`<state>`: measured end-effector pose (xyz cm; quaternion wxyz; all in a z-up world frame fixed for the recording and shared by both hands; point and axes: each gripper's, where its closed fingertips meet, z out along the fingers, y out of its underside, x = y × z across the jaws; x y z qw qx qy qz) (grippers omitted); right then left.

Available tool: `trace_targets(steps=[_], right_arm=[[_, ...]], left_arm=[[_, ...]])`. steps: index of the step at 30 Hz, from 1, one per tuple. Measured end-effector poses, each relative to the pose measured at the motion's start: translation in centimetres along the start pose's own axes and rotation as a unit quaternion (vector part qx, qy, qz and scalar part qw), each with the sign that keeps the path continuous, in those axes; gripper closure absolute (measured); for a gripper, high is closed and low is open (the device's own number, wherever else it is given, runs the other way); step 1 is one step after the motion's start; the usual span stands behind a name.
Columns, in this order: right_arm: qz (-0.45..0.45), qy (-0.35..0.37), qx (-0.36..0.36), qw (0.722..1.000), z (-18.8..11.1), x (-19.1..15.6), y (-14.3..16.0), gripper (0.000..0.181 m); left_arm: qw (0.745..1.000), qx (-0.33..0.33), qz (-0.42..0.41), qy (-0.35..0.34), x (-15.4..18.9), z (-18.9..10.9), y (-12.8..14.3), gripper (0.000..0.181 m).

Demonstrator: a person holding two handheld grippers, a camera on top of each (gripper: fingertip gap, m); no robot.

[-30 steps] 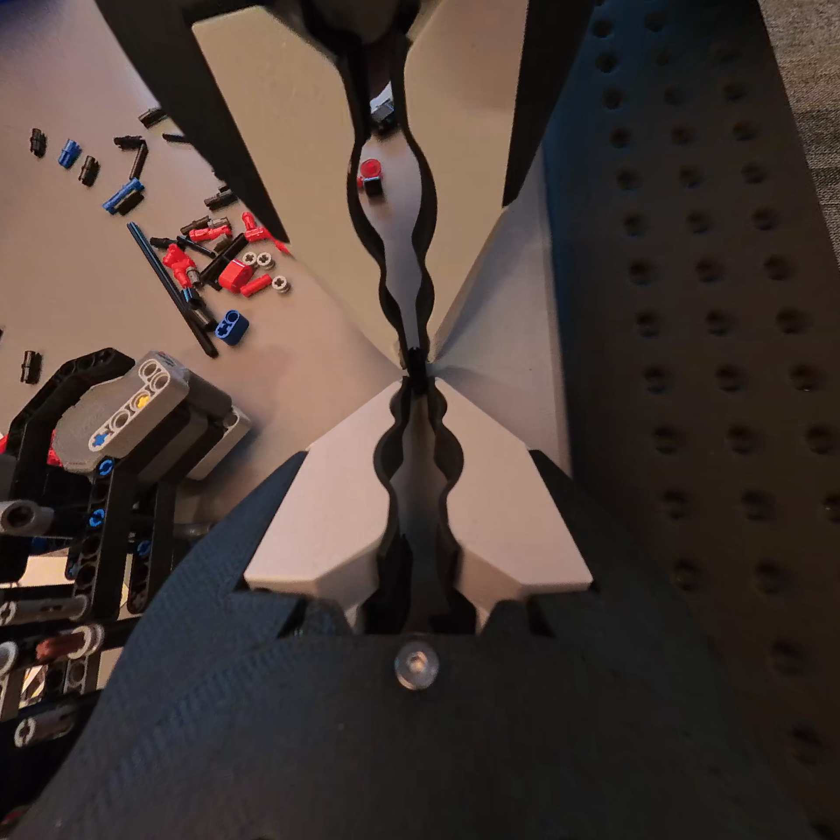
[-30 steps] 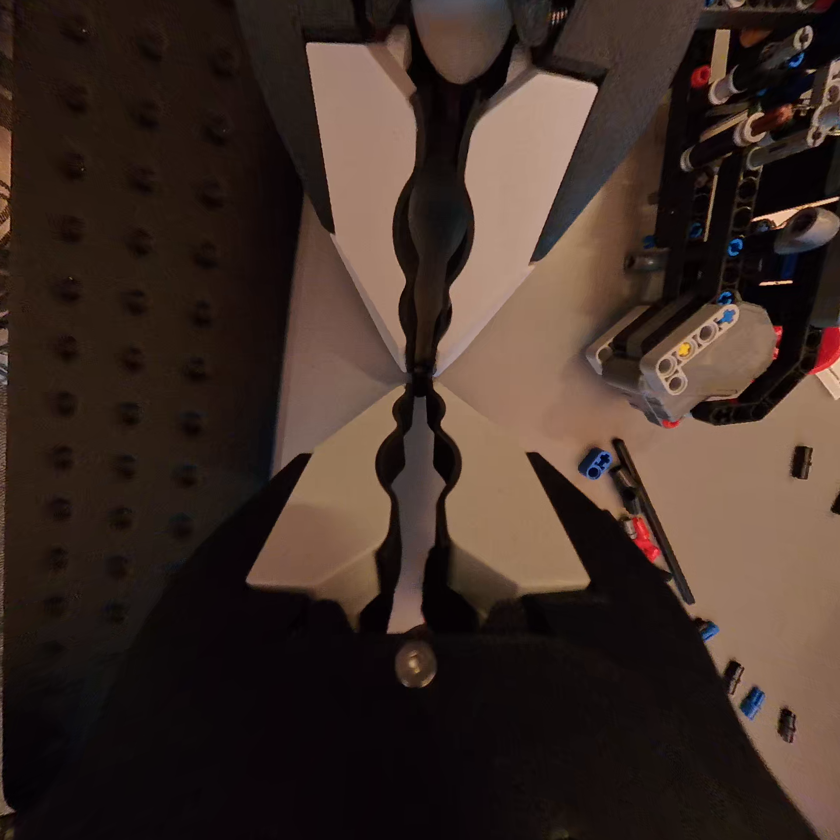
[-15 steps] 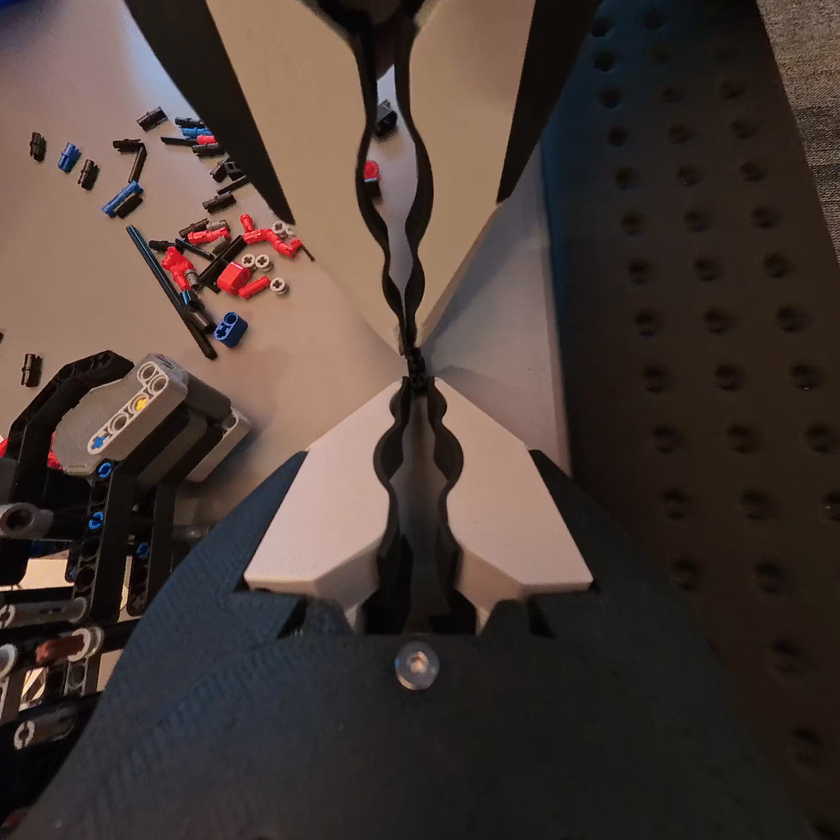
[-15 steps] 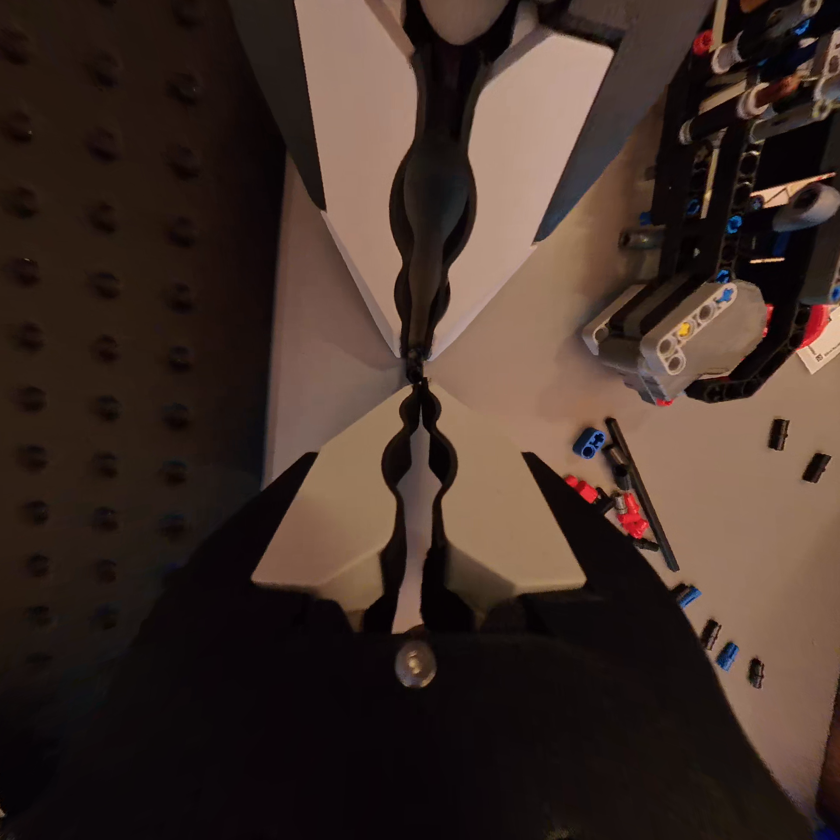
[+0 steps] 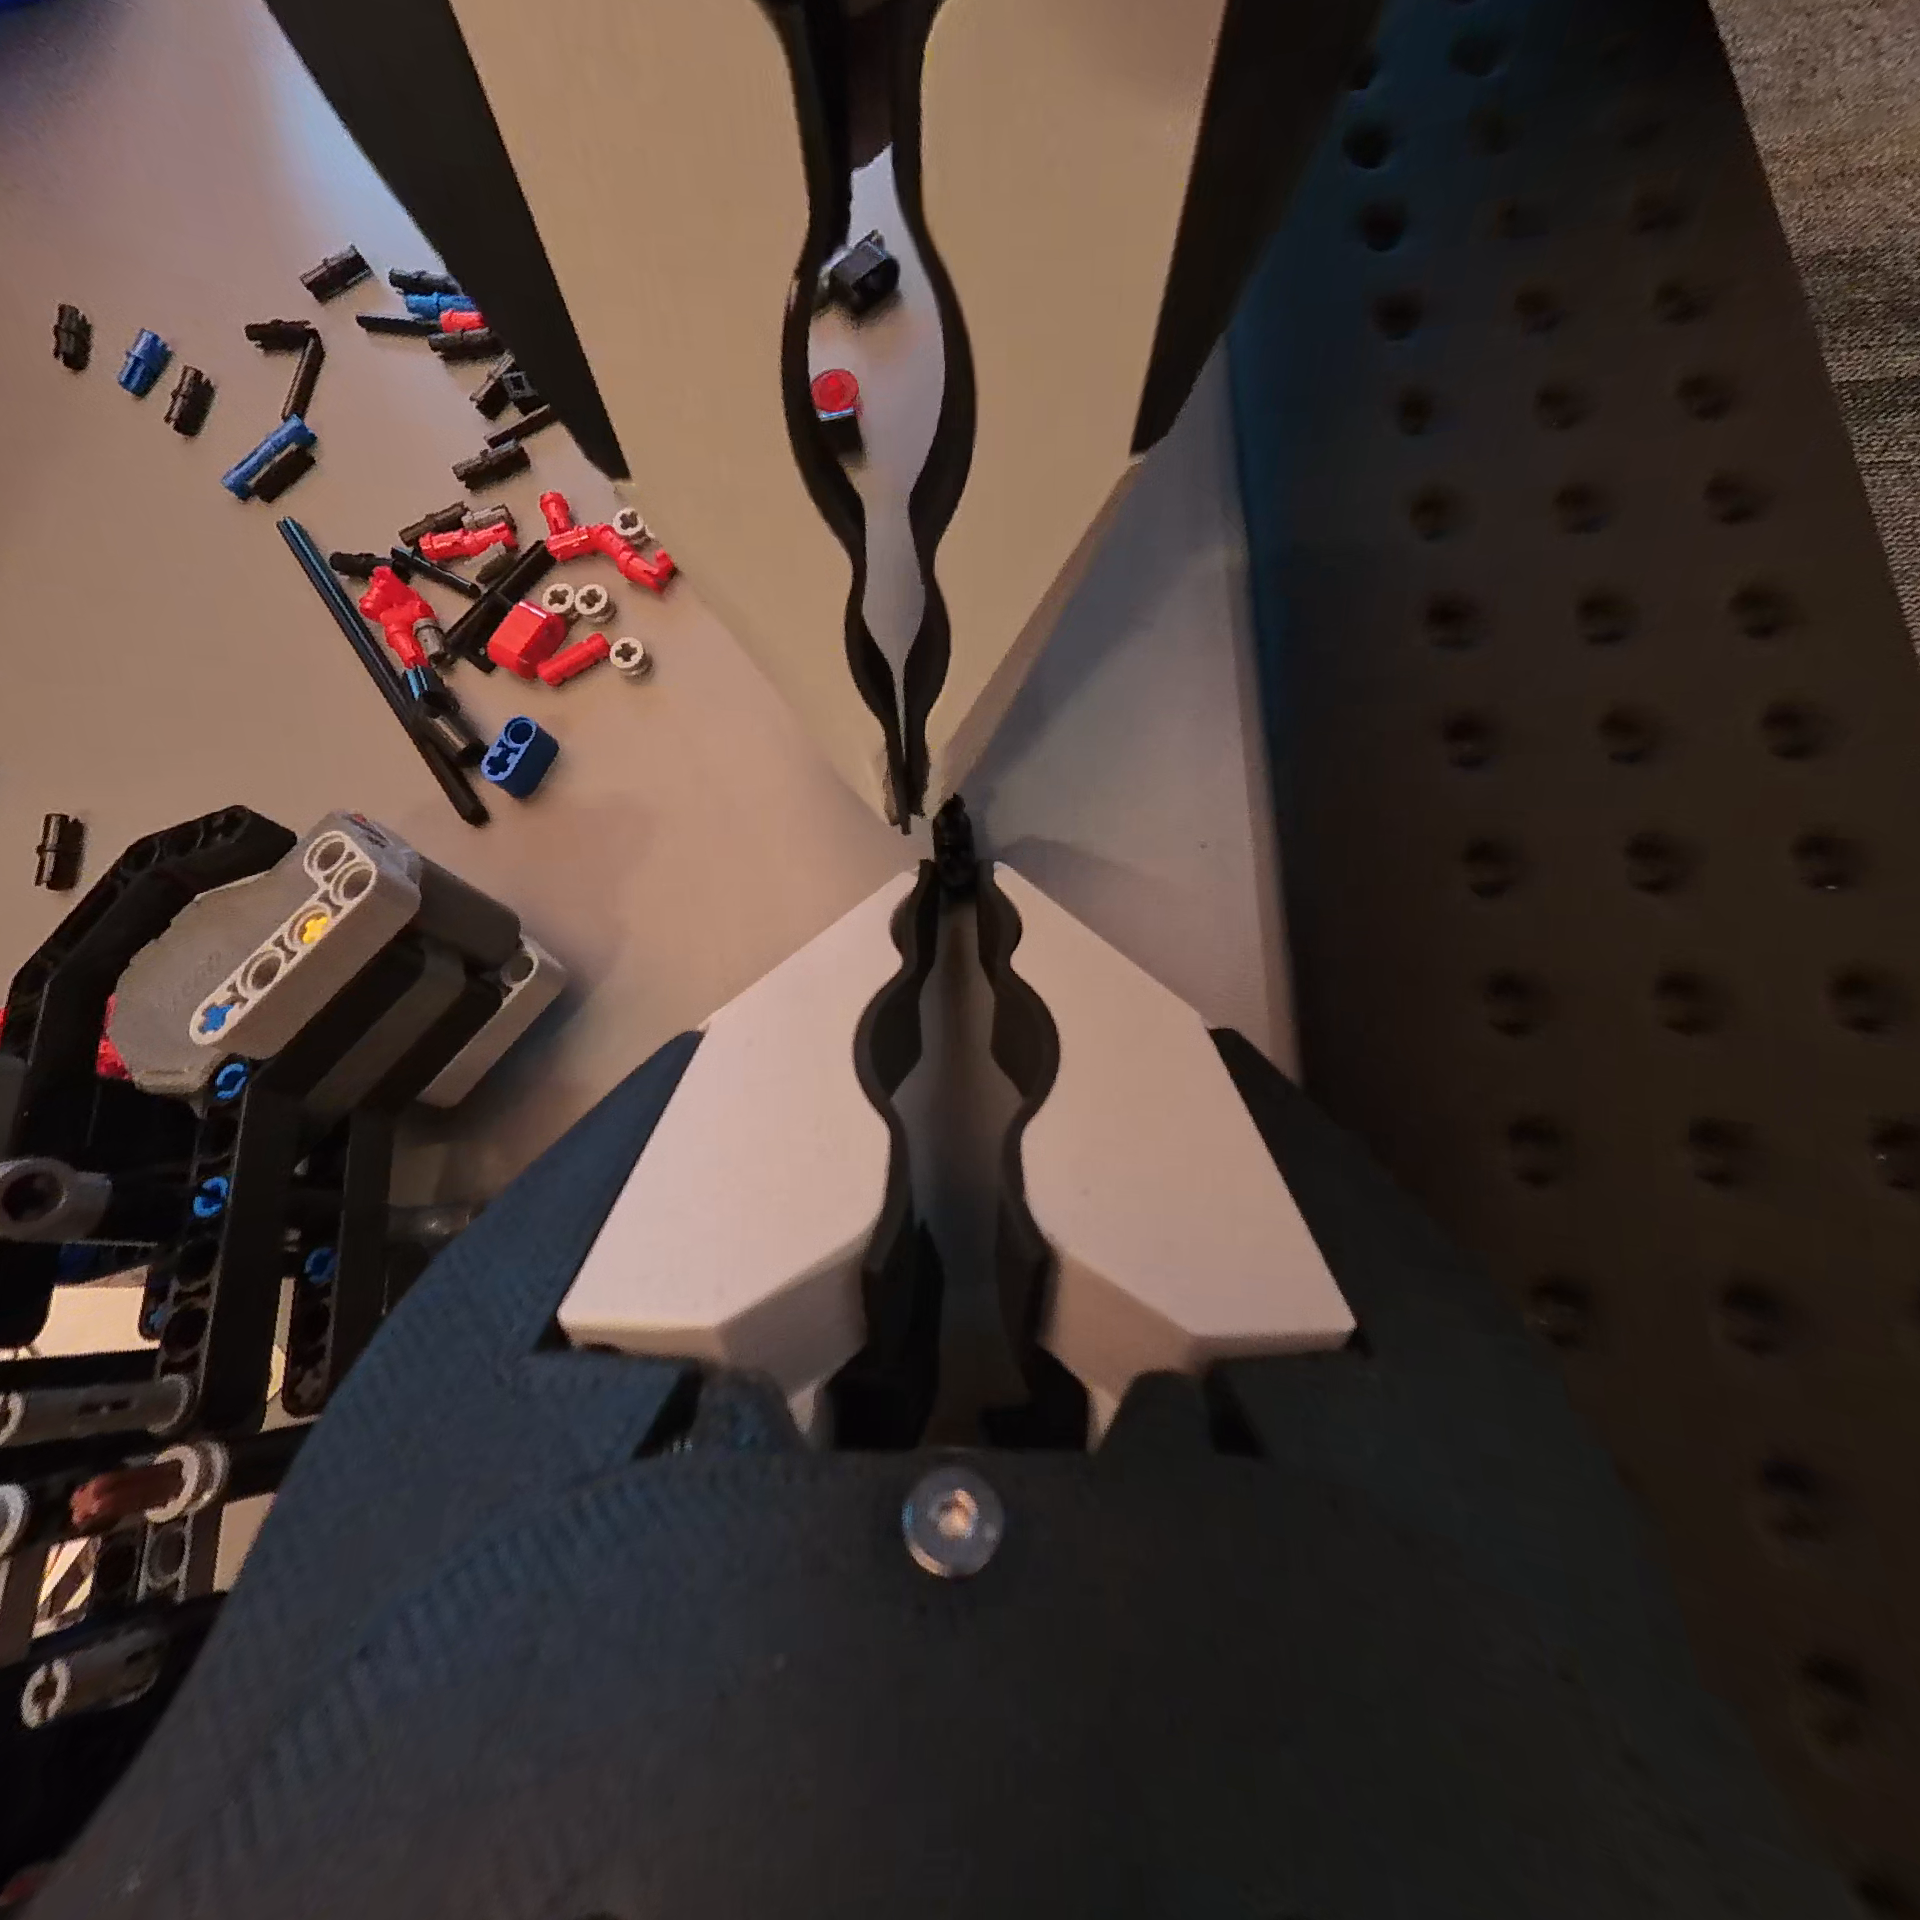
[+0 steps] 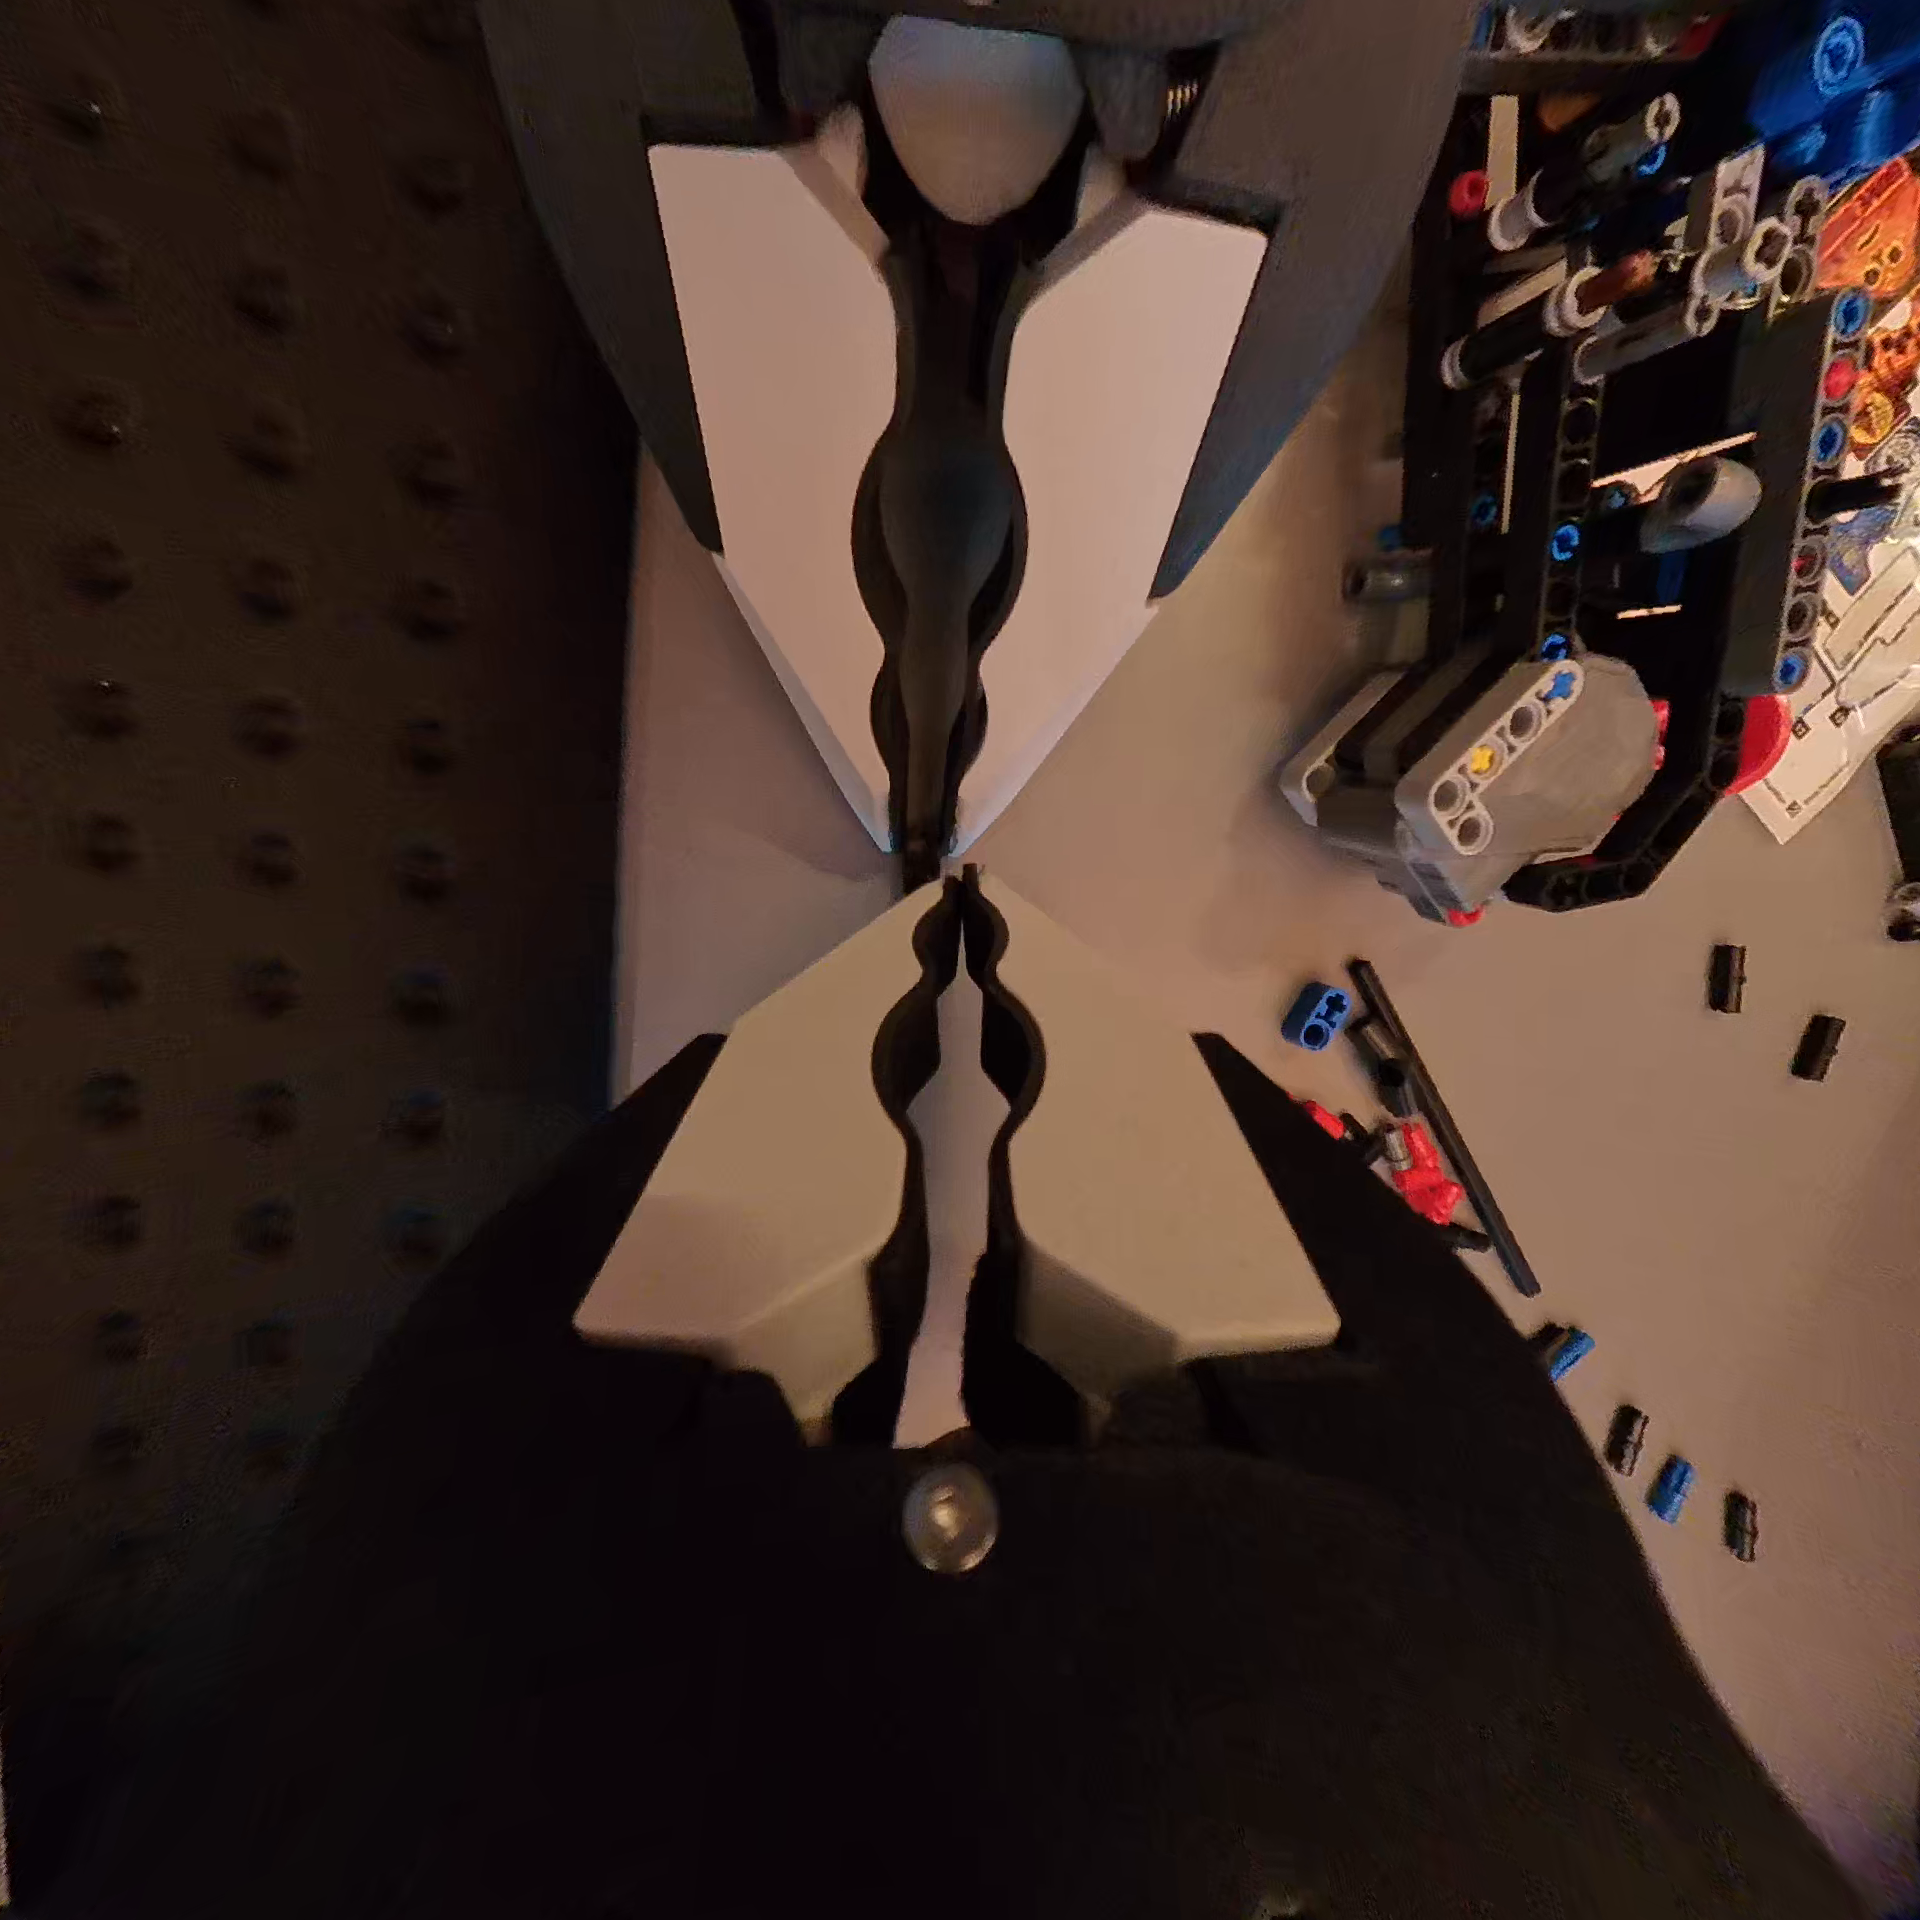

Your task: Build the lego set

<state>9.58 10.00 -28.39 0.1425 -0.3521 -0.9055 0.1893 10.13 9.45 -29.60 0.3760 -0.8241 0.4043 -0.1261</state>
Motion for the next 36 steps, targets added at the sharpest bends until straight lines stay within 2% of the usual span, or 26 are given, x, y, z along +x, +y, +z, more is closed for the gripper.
trace_targets(steps=[7,12,24,28,32,36], right_arm=[[0.012,0.001,0.016,1.000,-0.5,-0.1,-0.5,0.177],[0.021,-0.003,0.022,1.000,-0.2,-0.5,-0.5,0.181],[0.014,0.004,-0.004,1.000,-0.1,-0.4,-0.4,0.181],[0.034,0.004,0.014,0.999,-0.3,-0.2,-0.3,0.181],[0.064,0.019,0.044,0.997,-0.9,0.4,-0.7,0.171],[0.077,0.022,0.054,0.995,-1.0,0.3,-0.7,0.176]], left_arm=[[1.000,0.000,0.000,-0.001,0.0,0.0,0.0,0.175],[1.000,0.000,0.001,-0.002,0.0,0.0,0.0,0.175],[1.000,0.000,0.003,-0.004,0.0,0.0,0.0,0.175],[1.000,-0.001,0.003,-0.006,-0.1,0.0,0.0,0.175],[1.000,-0.001,0.000,-0.013,-0.4,0.0,0.0,0.175],[1.000,-0.001,-0.001,-0.015,-0.5,0.0,0.0,0.175]])
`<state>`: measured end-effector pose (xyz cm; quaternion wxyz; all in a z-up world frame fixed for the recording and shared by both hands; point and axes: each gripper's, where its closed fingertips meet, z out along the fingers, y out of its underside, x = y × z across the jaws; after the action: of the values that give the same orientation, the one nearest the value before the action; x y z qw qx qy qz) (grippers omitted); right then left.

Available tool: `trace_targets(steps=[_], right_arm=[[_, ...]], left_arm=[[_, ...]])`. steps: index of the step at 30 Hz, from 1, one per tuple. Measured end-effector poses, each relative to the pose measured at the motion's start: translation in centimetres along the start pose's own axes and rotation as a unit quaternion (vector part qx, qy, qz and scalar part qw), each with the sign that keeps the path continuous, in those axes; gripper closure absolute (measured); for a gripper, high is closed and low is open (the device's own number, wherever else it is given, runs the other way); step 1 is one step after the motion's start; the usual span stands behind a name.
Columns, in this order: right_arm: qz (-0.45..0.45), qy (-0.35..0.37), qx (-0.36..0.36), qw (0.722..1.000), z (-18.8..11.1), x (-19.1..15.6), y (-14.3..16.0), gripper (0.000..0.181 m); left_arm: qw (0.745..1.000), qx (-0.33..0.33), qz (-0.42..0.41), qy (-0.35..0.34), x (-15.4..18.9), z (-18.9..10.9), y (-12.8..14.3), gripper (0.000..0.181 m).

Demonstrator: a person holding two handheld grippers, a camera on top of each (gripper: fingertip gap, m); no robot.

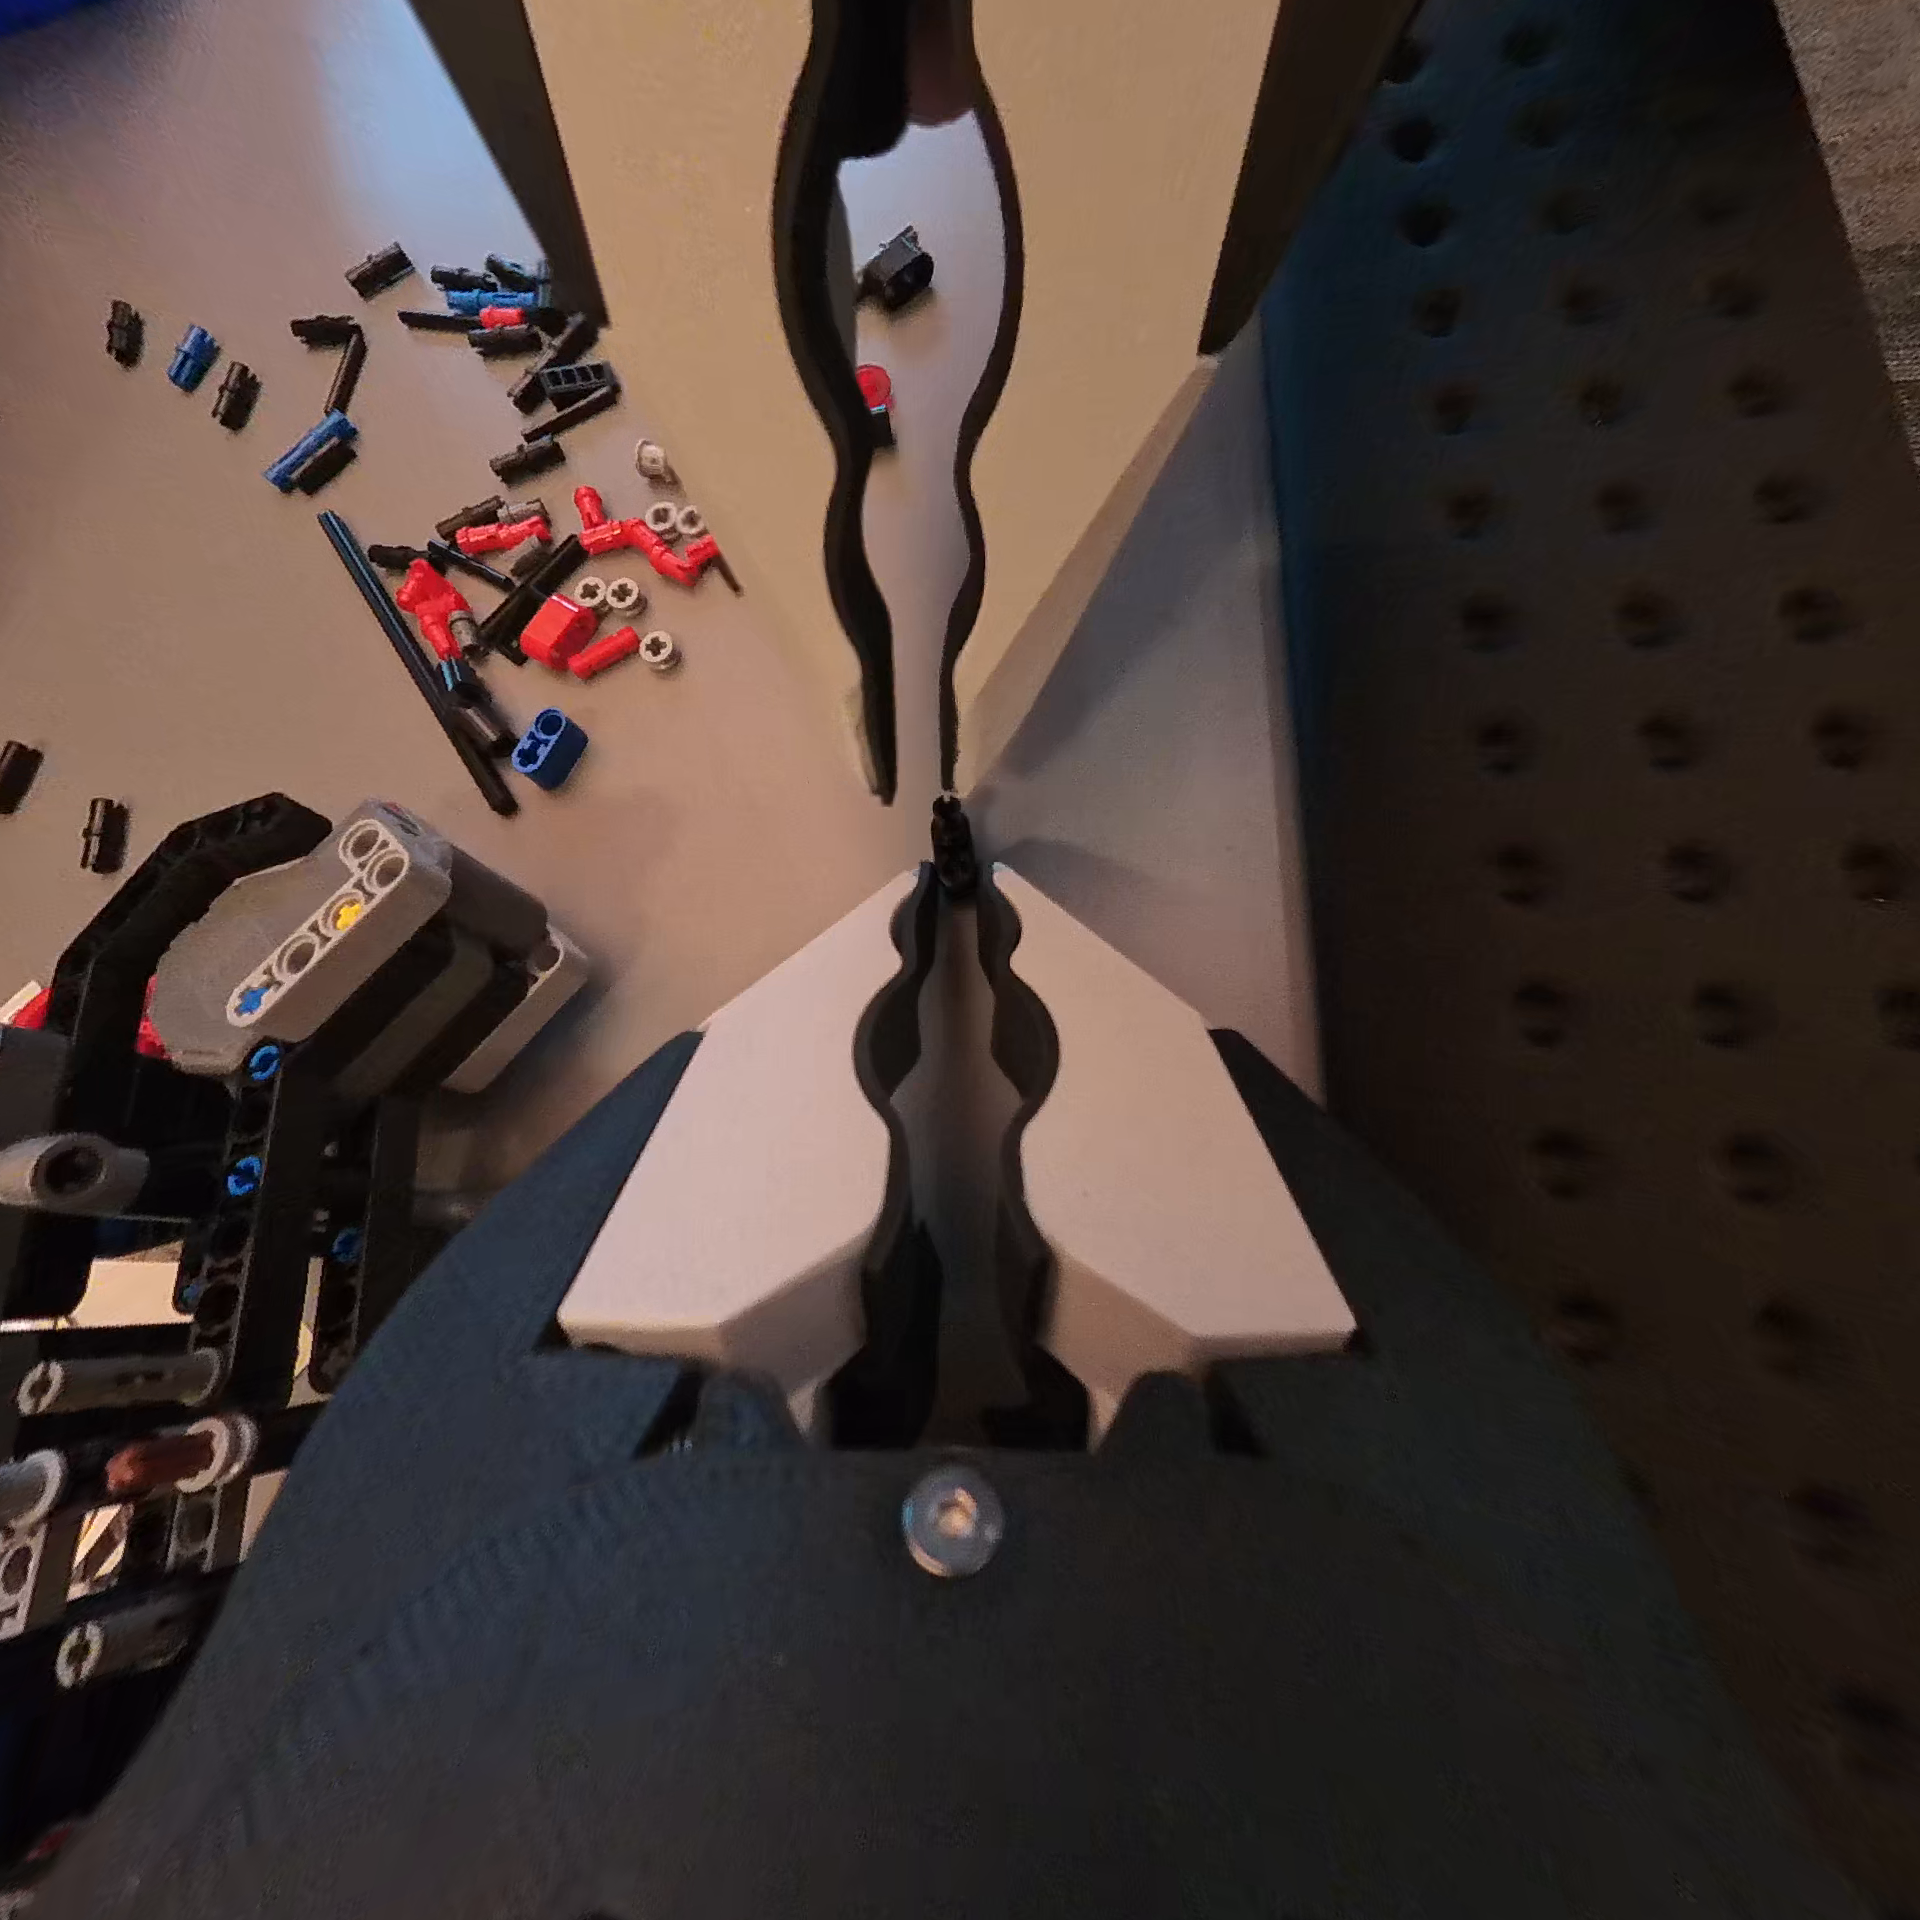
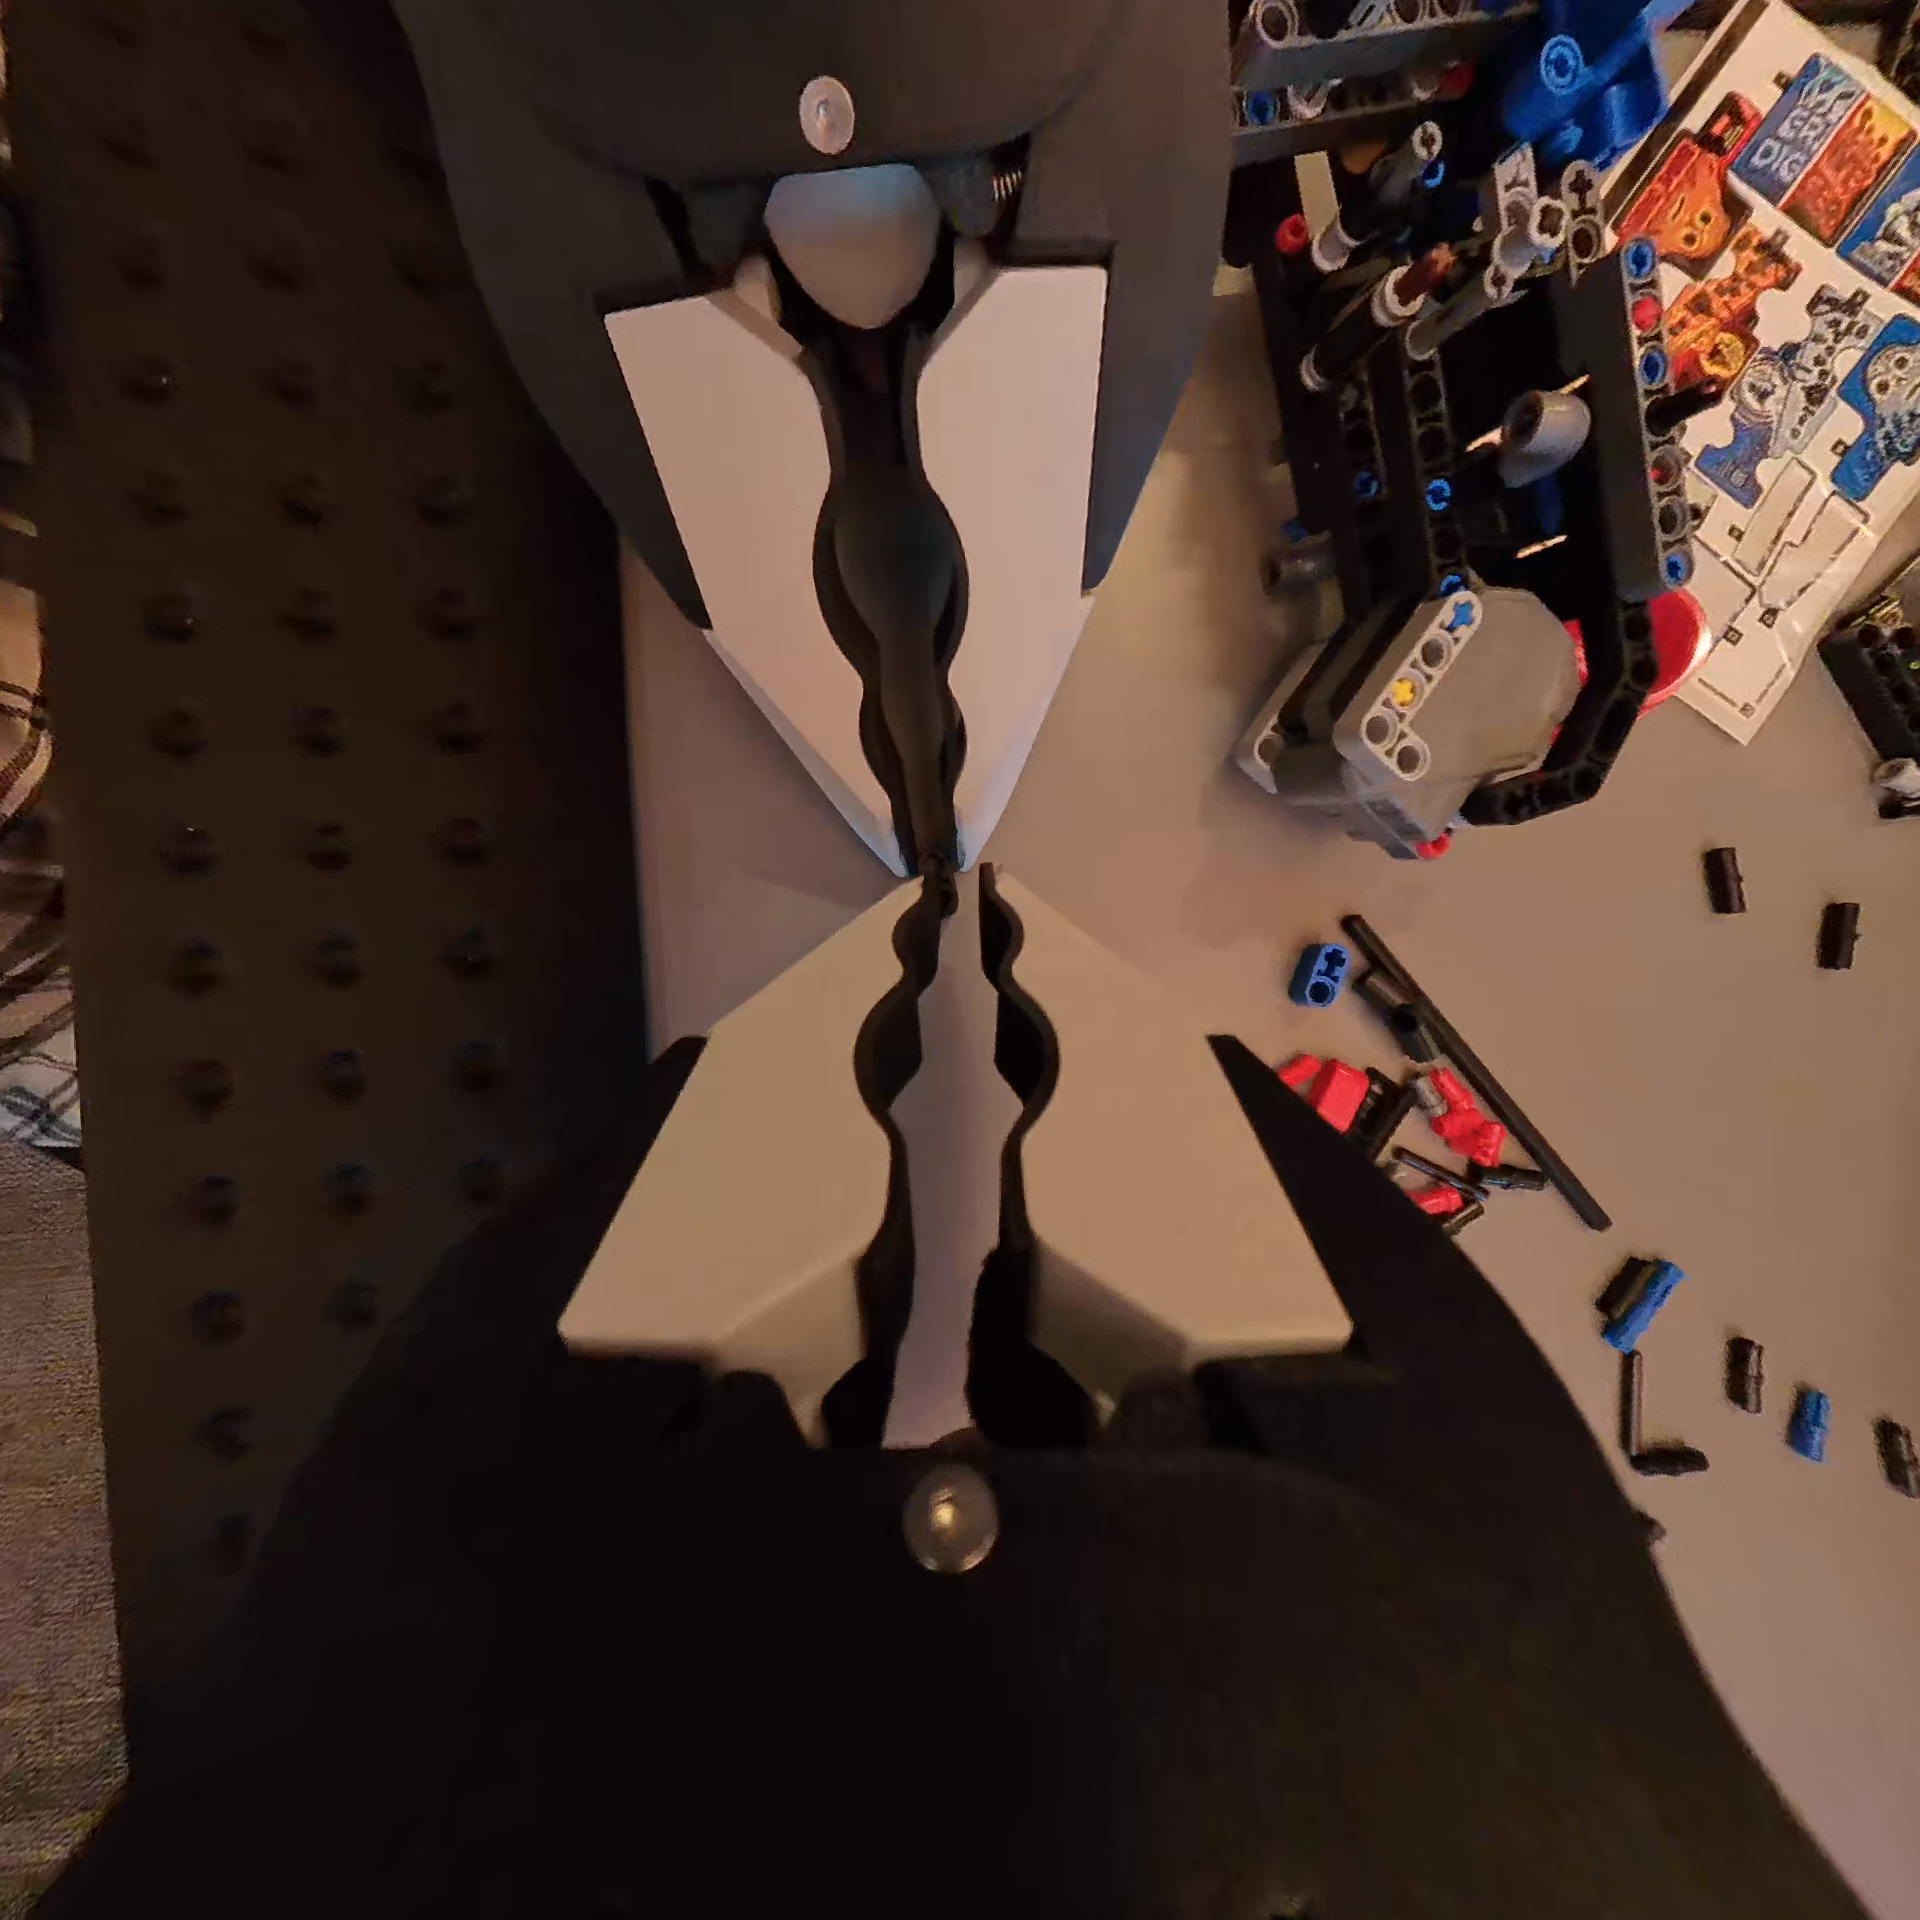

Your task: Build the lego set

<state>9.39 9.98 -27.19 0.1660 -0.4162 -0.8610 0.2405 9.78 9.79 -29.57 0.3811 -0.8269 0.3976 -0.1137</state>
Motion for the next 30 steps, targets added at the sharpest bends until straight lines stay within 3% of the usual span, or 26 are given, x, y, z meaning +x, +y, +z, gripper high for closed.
trace_targets(steps=[30], right_arm=[[0.041,-0.048,-0.006,0.998,0.81,-0.65,0.43,0.181]], left_arm=[[1.000,-0.001,0.005,-0.006,-0.04,0.02,0.03,0.175]])
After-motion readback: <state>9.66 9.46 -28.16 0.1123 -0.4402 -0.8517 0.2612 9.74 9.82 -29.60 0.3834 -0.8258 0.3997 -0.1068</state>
